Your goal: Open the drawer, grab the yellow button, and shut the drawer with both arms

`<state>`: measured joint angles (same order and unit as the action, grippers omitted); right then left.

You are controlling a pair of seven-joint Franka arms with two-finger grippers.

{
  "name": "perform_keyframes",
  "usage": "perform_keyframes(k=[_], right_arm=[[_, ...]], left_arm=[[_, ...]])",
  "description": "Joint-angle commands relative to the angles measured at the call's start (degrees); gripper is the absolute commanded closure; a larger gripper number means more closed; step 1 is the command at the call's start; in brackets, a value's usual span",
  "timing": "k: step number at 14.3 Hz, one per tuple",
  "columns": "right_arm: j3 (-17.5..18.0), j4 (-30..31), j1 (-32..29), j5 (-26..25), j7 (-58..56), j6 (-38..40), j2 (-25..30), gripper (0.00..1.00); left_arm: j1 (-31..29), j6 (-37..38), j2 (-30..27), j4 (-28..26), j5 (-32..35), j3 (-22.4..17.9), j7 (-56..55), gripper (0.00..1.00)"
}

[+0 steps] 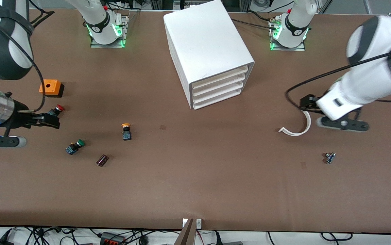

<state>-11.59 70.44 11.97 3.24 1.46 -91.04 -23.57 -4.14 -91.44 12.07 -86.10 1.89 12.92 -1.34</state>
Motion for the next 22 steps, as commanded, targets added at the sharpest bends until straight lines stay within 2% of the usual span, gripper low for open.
perform_keyframes(k=[1,2,4,8,12,16,18,19,20,22], right_arm=[[-0.2,0.0,-1.2,0.5,-0.2,0.2,2.6,0.0],[0.5,0.0,-3.0,0.5,-0.1,0.1,4.2,0.0],[2.0,0.3,-5.5,0.4,-0.1,0.2,5.9,0.0],[7.4,2.8,-12.9,0.4,-0.6,0.0,9.7,0.0],[8.3,6.5,-14.7,-0.2,-0.8,0.7,14.0,0.0],[8.5,6.6,-16.1,-0.3,-5.7,0.9,14.5,0.0],[8.6,8.8,-15.9,-1.2,-5.6,1.0,15.6,0.0],[9.5,11.5,-15.9,-3.5,-5.2,0.3,17.1,0.0],[12.2,13.7,-16.7,-6.1,-4.9,-0.5,18.5,0.0],[14.7,14.7,-19.0,-6.5,-4.2,-0.9,19.4,0.0]], left_arm=[[1.1,-1.1,-7.0,-5.0,-2.9,-5.4,3.9,0.0],[2.5,-3.7,-9.6,-7.2,-2.9,-7.4,3.9,0.0],[3.3,-8.8,-13.9,-11.7,-2.9,-8.2,3.8,0.0],[3.3,-8.8,-16.8,-15.7,-2.9,-8.9,10.1,0.0],[5.5,-7.1,-16.2,-14.8,-4.3,-11.8,9.9,0.0],[5.4,-5.3,-13.9,-11.8,-4.2,-11.3,9.7,0.0],[5.4,-3.6,-13.7,-10.8,-3.7,-11.1,9.5,0.0],[5.5,-2.7,-13.7,-10.8,-3.6,-10.8,9.5,0.0],[5.5,-2.7,-13.7,-10.8,-3.6,-10.8,9.6,0.0],[5.5,-2.6,-13.7,-10.8,-3.6,-10.8,9.5,0.0]])
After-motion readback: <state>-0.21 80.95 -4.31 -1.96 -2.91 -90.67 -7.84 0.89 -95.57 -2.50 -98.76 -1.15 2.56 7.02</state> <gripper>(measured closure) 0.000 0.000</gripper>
